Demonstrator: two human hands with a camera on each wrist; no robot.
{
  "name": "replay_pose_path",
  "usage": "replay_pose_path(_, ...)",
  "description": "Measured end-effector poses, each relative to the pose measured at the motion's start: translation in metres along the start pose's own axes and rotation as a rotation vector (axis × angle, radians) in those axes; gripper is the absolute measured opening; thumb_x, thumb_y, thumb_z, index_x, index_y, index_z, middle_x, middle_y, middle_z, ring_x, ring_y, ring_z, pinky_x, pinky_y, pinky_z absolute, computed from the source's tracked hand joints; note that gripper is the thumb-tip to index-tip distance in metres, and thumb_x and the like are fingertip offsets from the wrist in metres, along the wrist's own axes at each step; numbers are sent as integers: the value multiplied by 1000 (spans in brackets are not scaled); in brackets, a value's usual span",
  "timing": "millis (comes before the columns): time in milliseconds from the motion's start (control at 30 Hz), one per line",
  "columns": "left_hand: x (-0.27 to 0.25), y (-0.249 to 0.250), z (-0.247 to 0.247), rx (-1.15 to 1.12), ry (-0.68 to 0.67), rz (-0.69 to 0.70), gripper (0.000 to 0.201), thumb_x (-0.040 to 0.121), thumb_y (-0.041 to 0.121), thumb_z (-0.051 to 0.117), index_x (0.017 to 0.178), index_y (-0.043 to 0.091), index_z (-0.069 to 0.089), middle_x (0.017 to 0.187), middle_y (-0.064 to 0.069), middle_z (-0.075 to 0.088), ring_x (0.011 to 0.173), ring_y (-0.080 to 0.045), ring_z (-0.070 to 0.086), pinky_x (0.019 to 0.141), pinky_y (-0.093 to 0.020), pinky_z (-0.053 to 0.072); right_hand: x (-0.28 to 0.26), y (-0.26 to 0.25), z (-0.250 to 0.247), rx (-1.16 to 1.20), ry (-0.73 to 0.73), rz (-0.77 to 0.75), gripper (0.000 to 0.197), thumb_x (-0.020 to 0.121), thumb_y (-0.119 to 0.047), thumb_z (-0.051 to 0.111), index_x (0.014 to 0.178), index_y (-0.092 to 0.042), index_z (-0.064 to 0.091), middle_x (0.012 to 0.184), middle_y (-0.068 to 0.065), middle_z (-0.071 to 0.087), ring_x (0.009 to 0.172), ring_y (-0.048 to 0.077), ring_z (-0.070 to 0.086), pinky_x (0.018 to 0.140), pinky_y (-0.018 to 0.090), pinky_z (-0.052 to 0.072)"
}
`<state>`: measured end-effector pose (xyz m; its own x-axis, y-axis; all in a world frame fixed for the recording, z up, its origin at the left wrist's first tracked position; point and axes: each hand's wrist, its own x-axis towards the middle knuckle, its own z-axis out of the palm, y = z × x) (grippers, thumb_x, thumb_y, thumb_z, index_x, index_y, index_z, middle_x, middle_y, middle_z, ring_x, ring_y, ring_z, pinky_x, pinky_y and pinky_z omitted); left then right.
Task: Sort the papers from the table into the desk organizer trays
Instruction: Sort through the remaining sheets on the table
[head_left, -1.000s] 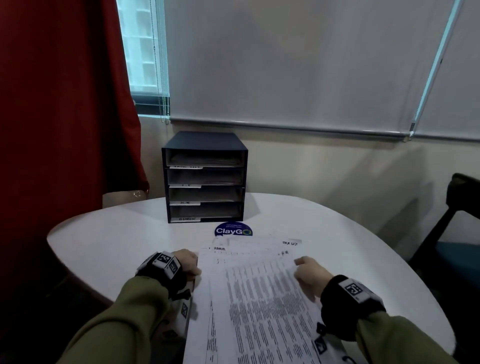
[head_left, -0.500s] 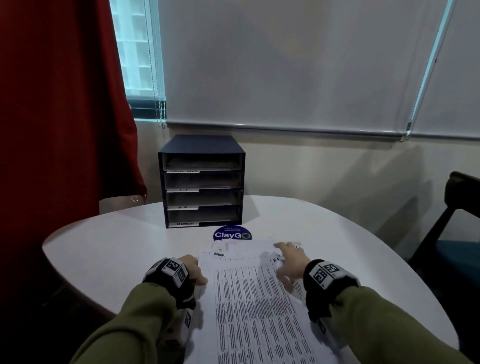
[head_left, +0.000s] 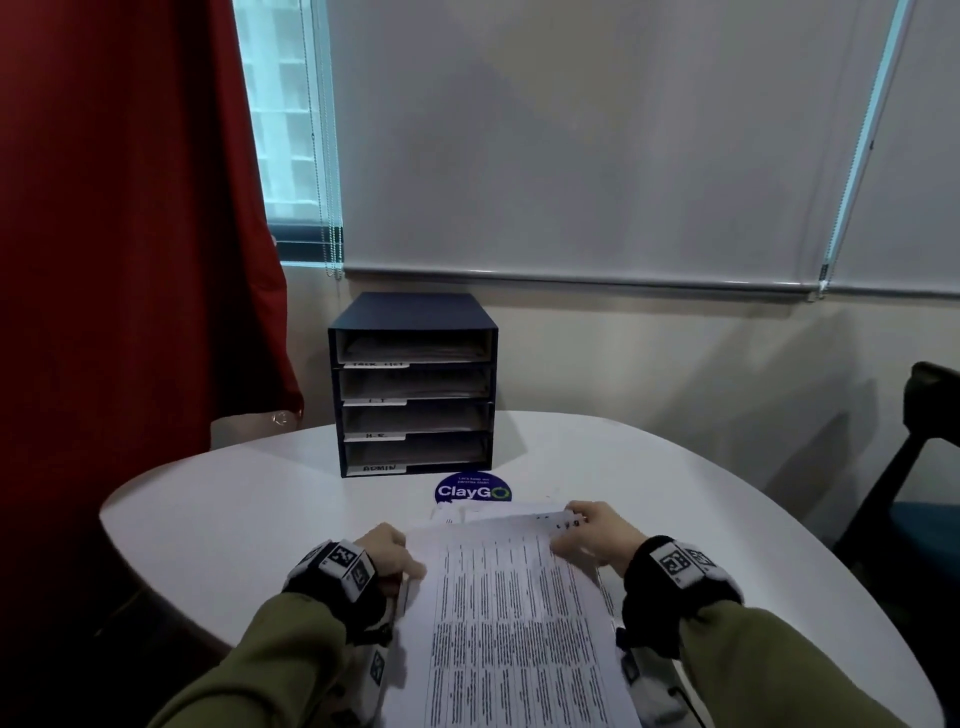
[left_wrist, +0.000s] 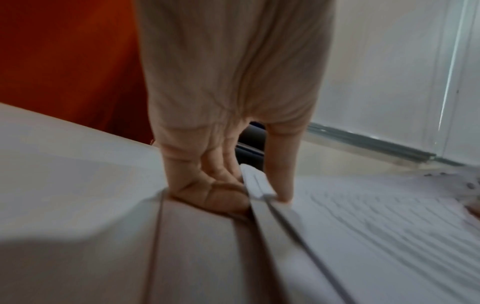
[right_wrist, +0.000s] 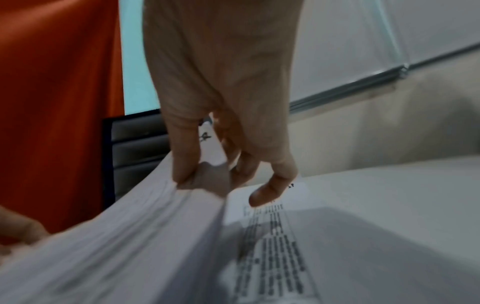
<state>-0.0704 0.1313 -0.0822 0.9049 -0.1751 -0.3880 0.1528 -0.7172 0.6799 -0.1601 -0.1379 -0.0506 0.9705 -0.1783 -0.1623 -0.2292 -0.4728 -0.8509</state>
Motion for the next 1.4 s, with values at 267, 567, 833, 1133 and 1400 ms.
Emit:
replay_pose_path(267,-47,45,-15,-536,-22,384,67,75,49,69,127,13,48,129,-11,55,117,-28,54,98,-38,43,-34,-55,-49,804,101,-287,17,92,9,49,95,-5,58,67,1,69,56,7,66,50,16,52)
replay_pose_path(567,-124,98,9,-546,524,719,48,102,15,35,146,8,19,116,0,52,77,7,49,63,-2,39,-78,-123,-47,665,369,-654,16,92,-6,59,106,-8,52,90,3,70,76,9,70,62,21,56)
replay_pose_path(833,-97,50,40,-509,421,531,30,99,12,34,129,13,28,119,1,56,89,-11,56,82,-26,50,-53,-28,15,507,341,-246,31,88,3,56,114,-6,41,108,15,60,89,21,63,75,35,54)
replay_pose_path(1133,-63,45,34,-410,319,332,50,94,5,32,143,13,22,114,-14,60,78,-20,55,62,-26,42,-23,-25,30,319,392,-52,22,91,3,33,107,-10,40,93,9,55,79,23,55,74,42,53)
replay_pose_path(1400,-22,14,-28,-423,224,57,42,86,-4,38,127,-7,46,128,-23,53,112,-34,54,87,-32,42,23,-38,49,185,137,191,30,85,17,26,94,2,50,60,-2,31,46,8,33,37,18,19)
